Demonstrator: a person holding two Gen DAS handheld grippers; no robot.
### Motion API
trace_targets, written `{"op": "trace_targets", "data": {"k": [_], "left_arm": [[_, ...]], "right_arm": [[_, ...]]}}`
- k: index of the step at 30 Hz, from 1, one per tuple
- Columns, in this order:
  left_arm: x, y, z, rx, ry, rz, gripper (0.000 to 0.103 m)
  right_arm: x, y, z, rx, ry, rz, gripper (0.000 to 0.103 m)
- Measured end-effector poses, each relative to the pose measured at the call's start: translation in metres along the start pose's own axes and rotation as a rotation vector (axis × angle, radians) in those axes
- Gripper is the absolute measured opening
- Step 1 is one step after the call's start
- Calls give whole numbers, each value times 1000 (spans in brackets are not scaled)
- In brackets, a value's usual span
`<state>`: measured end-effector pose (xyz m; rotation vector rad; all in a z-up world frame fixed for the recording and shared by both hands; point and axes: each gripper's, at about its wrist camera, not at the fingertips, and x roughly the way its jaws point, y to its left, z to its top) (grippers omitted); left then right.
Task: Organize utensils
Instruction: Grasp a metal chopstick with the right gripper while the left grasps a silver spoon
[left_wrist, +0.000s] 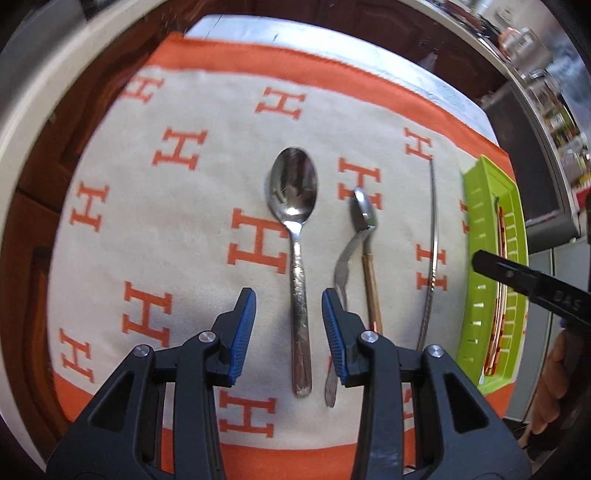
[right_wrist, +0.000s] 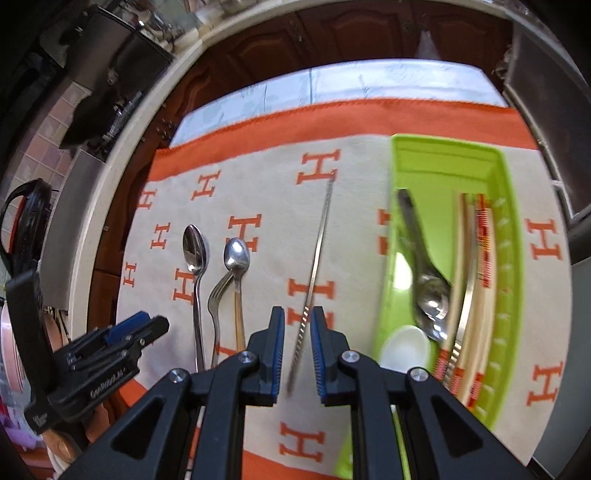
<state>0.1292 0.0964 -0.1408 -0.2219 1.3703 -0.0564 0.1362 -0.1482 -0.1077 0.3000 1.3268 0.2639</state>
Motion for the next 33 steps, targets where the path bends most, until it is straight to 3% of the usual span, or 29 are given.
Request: {"op": "trace_targets", "data": {"k": [7,12,20,25,29,32,33], "left_arm": [[27,2,9,-15,50,-10,34],[43,-3,13,-5,75,8,34],[57,-24,16,47,62,86,34],[66,-49,13,110,49,152,47],[68,-53,13,93,48,151,47],[64,-47,12,92,39,157,37],[63,-48,12,89,30,154,21]], "right_arm": [[55,11,22,27,127,-62,14],[73,12,26,21,159,-105,14],[83,10,30,0,175,-169,14],[84,11,30,-19,157,-170,14],[87,15,32,-31,150,-170,11],[88,15,30,-33,144,-153,11],[87,13,29,-38,142,-150,9]]}}
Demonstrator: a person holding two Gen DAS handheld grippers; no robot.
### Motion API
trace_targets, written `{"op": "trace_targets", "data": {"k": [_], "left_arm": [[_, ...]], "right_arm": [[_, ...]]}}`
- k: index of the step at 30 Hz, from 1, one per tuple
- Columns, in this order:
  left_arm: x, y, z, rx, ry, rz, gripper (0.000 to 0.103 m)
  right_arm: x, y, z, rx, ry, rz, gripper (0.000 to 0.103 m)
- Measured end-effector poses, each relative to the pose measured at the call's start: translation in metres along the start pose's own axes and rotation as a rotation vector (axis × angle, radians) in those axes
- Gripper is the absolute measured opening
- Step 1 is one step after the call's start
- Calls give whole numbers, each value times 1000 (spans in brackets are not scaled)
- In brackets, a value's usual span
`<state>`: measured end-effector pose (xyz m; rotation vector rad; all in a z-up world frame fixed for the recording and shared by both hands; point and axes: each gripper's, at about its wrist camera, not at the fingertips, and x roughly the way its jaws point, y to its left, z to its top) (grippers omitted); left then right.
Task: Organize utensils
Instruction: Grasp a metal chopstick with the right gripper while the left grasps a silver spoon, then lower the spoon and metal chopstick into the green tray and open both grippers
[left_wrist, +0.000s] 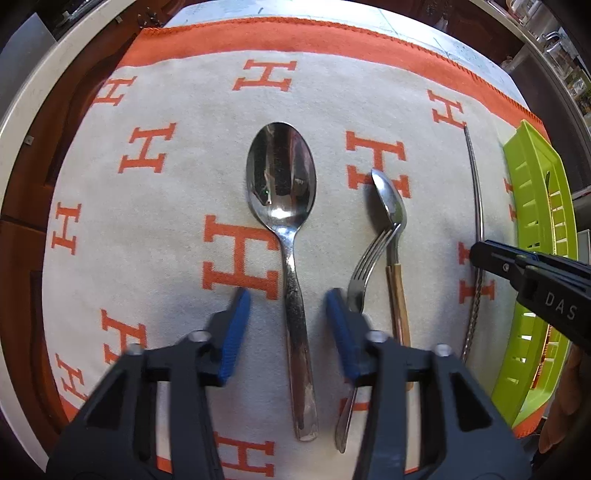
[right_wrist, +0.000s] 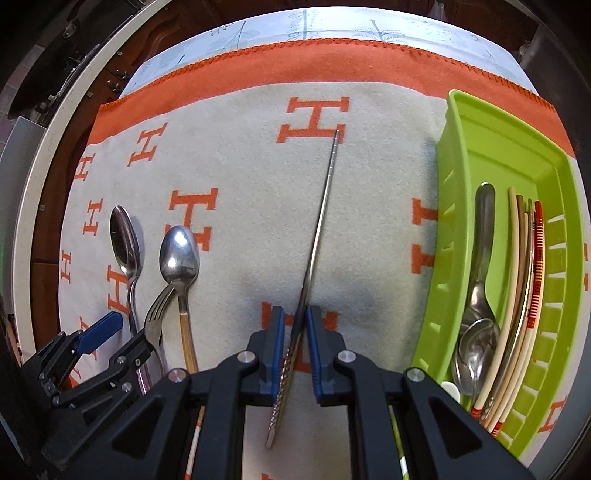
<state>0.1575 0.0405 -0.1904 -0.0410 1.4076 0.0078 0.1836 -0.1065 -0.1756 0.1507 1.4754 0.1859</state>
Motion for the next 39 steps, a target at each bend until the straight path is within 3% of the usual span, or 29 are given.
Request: {"op": "trace_targets", "data": {"k": [1,5,9,13,16,23,39], "left_arm": [[-2,1,-2,-4,-2,-9,8],[-3,8,-1,-49,-7,-50,7],[-4,26,-3,-126,-8,-139,7],[-7,34,-8,-150,1,-175,7],[-9,42,-9,-158,-3,-192,7],[-44,51,-23,-131,-39,-246,7],[-94,-10,-31,-1,-102,-357,7]], "right_arm": [[0,0,-1,-8,-4,-6,8],[-4,-5,-6,-13,-18,1,7],[-6,-11,-10,-10,-46,31,6],[-9,-24,-18,30,-39,154,5],[-14,-29,-25,41,-53,187,5],[-26,-36,-40,55,-70,246,5],[-46,-36,-58,63,-121,335,5]]}}
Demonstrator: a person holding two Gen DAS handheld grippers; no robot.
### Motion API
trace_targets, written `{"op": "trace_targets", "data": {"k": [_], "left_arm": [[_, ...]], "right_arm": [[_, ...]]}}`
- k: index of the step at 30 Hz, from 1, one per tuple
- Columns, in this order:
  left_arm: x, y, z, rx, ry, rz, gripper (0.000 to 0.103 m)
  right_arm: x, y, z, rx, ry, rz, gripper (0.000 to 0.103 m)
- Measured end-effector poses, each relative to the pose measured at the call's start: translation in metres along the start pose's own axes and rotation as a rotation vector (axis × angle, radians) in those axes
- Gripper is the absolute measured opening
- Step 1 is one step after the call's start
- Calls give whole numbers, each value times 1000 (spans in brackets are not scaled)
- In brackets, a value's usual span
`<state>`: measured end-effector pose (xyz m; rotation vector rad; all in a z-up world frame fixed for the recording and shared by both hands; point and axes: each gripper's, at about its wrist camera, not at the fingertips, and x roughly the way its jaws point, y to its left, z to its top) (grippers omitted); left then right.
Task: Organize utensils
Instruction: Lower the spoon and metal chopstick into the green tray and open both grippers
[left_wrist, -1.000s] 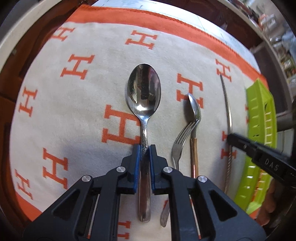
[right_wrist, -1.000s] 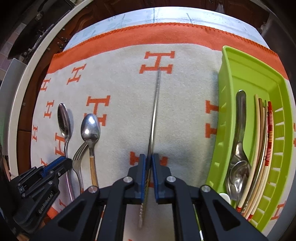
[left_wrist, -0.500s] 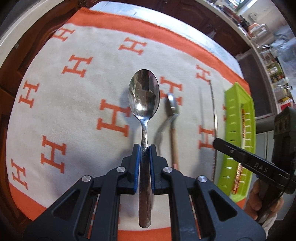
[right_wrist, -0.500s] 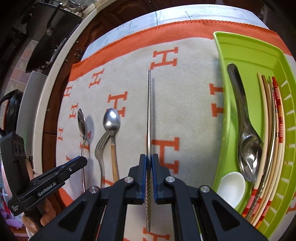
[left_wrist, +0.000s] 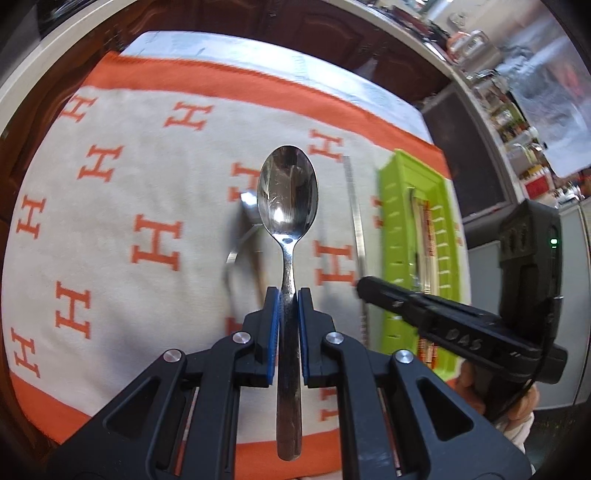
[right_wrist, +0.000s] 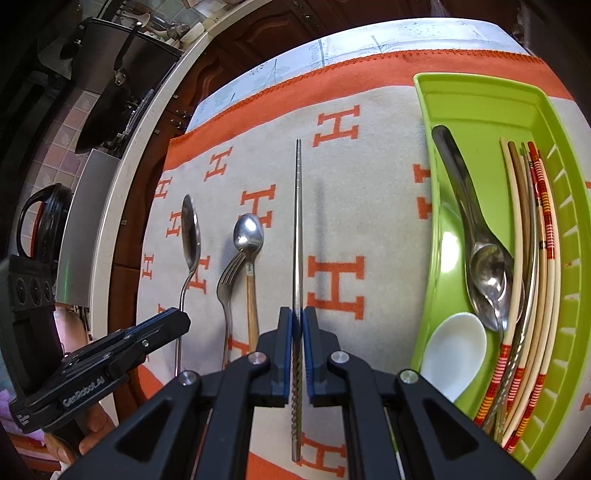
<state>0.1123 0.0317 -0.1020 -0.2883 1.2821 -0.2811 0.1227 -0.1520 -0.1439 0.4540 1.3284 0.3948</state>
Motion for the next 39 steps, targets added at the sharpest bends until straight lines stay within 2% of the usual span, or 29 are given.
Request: {"op": "trace_targets", "data": {"k": [7,10,14,18,23,27,33,39], "left_arm": [[-9,-68,8,116,-10,-73,7],[-9,-107,12,180,-13,-101,7],[-5,-149,16,226,-18,-124,7],[18,-180,16,252,10,-112,7],[55,-190,10,252,63,-64,7],[75,-190,3,292,87,-17,7],[61,-193,-4,364,55,30,12],[45,-174,-9,356,48,83,17]], "right_arm": [[-22,-1,-9,-1,-40,56,5],[-44,-6,-13,1,-82,72,5],[-77,-18,-18,18,-153,49,5],[-102,-46,-21,71,-199,-1,5],[-107,-81,-29,142,-206,-95,6],[-102,-98,-34,162,-190,-141,6],[-90,-104,-33,169,-157,-216,7],[-91,-99,-36,174,-150,-183,7]]}}
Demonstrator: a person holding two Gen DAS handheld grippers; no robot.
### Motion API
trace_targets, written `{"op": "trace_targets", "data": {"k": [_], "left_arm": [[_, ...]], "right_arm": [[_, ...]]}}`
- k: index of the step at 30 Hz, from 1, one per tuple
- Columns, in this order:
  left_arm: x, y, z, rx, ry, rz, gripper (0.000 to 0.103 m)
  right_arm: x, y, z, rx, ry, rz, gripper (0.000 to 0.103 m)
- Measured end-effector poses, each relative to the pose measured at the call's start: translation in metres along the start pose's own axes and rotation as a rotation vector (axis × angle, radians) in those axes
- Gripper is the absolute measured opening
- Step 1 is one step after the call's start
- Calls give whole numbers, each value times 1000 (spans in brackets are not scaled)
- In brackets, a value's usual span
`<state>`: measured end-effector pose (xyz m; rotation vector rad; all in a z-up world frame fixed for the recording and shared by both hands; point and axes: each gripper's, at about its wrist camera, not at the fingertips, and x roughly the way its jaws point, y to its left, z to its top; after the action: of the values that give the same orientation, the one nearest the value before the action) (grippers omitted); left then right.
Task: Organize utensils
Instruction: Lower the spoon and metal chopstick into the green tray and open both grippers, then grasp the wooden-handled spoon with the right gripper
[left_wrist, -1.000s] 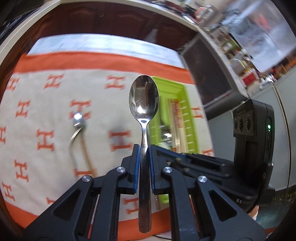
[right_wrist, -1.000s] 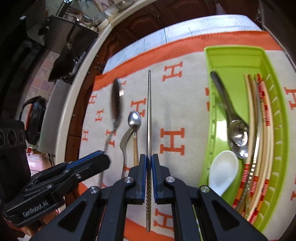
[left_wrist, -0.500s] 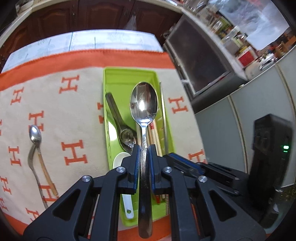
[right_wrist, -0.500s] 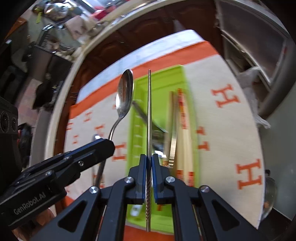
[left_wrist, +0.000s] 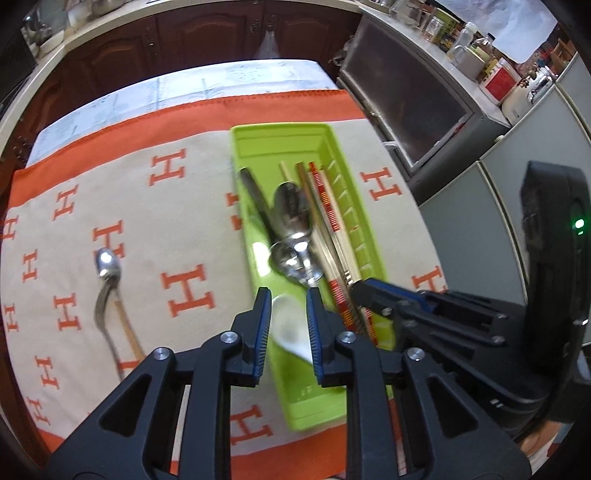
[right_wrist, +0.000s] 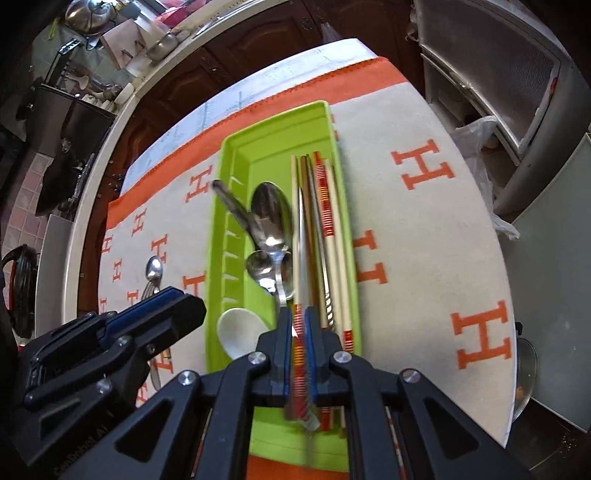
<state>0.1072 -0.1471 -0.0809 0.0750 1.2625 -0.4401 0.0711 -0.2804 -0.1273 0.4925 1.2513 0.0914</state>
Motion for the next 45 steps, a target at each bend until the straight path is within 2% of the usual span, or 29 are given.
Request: {"op": "trace_targets", "data": {"k": [9,13,14,22,25,31,36,45], "left_arm": [[-30,42,-21,-46,-44,73,19],[-45,66,-34,-79,-67,75,34],[-49,70,-36,-86,-76,81,34],[-85,141,-55,-201,-149,122,35],[-92,164,-60,-237,-160,148,36],[-78,202,-71,-278,-120,187,36],[-44,209,-80,-235,-36,182,36],[-8,221,-95,-235,31,173,36]], "right_arm": [[-11,25,-9,-58,-14,13,7],[-13,38,-12,-84,-9,23,7],[-13,42,-13,-94,-9,26,7],[-12,82,-16,-175,7,44,8],[-7,102,-16,-214,15,47,15],[16,144,-15,-275,64,61,17],[49,170,-12,-300,117,33,17],[120,193,-8,-295,253,-7,17]]}}
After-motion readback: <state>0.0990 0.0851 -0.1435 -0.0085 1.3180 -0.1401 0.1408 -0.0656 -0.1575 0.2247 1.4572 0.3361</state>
